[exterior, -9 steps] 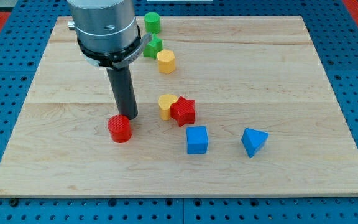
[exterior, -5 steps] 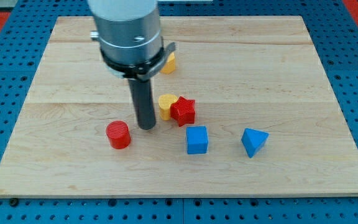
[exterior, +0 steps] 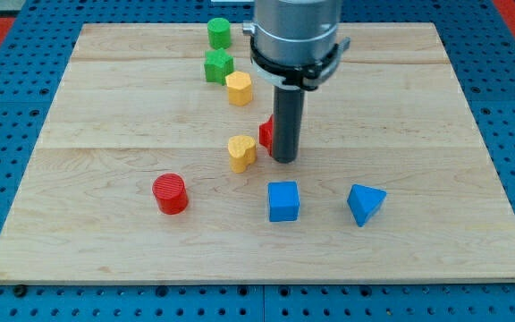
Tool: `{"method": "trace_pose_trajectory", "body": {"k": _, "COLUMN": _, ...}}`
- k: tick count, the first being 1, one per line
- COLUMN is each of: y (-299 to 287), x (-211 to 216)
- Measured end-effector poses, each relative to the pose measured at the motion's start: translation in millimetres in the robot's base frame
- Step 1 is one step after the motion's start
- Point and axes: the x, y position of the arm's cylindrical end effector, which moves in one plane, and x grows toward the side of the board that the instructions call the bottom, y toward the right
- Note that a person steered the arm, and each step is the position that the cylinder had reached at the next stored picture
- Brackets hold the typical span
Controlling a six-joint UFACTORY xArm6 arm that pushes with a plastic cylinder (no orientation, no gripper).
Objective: Slide the red star above the yellow heart
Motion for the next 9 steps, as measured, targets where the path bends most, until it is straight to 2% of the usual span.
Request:
{"method": "trace_pose_trajectory", "body": {"k": 1, "y": 0.7, "x": -13.9}}
{"method": "trace_pose_trajectory", "body": {"k": 4, "y": 57.8, "x": -13.8}}
{"method": "trace_pose_trajectory", "body": {"k": 7, "y": 37.5, "x": -13.8}}
{"method": "trace_pose_trajectory", "body": {"k": 9, "y": 42.4, "x": -42.5}}
